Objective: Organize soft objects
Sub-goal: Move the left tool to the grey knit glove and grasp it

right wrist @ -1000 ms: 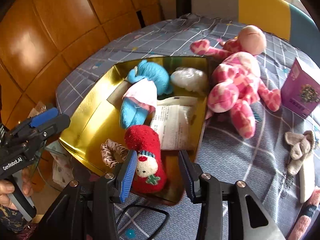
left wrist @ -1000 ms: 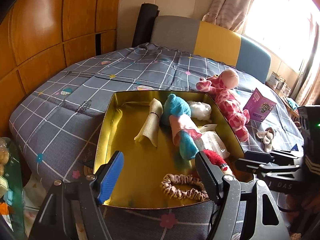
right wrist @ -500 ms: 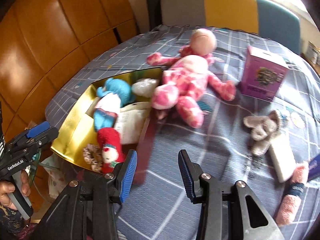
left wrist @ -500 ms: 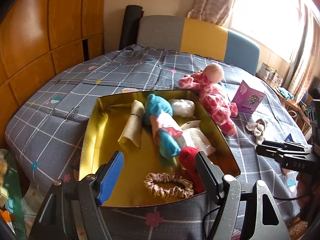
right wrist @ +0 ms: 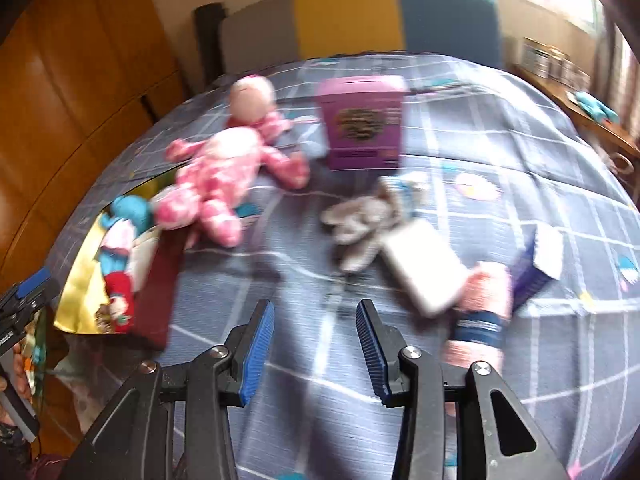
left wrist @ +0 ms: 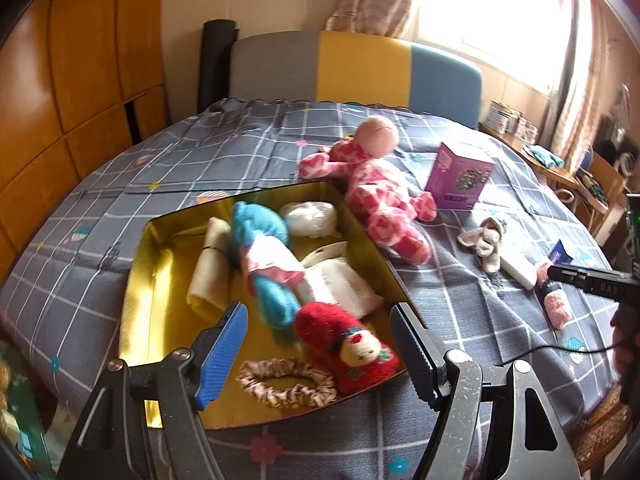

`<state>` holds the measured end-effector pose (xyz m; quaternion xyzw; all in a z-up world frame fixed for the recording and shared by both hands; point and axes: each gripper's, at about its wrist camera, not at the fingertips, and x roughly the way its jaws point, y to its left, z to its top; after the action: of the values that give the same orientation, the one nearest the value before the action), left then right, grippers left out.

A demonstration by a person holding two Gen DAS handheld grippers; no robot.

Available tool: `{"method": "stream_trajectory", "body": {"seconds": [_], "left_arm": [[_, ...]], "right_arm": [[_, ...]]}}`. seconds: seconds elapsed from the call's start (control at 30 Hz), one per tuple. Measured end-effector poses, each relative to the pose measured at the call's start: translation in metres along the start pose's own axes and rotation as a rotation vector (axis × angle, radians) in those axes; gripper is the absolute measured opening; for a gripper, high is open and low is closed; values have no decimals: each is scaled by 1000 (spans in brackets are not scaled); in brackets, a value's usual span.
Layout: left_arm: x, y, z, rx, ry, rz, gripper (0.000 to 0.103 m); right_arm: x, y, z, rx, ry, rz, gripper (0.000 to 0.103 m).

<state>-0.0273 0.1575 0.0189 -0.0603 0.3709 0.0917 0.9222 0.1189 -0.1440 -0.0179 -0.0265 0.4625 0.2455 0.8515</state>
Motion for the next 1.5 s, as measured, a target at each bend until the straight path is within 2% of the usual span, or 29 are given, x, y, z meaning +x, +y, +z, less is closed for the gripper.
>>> {"method": "stream_trajectory", "body": {"seconds": [0.13,0.33,0.4,0.5,0.9,1.1,1.27,1.43,1.5], "left_arm": [[4,-19,7,44,1,-29,74],[14,-50,16,104,13,-66,74],[18,-60,19,124,18,-76,74],[24,-75,22,148,28,-93,74],[58,-151,41,246,79,-209,74],[94,-186,55,274,125,-226,74],[136,-215,69,275,193,-254,74],[167,-241,80,294,199,-262,76],[178,-251,84,313,201,-269,81]], "right_arm": [[-16,-42,-5,90,-46,-101,43],[-39,-114,-21,370,-171,-261,43],[-44,-135,-25,484,-192,-259,43],[-49,-149,-29,554,-213,-286,43],[-54,-172,-40,695,-231,-233,43],[-49,-175,-41,725,-215,-191,43],[-47,-173,-40,718,-211,-160,43],[-46,-172,-40,721,-212,-134,43],[-46,-173,-40,728,-210,-123,43]]}}
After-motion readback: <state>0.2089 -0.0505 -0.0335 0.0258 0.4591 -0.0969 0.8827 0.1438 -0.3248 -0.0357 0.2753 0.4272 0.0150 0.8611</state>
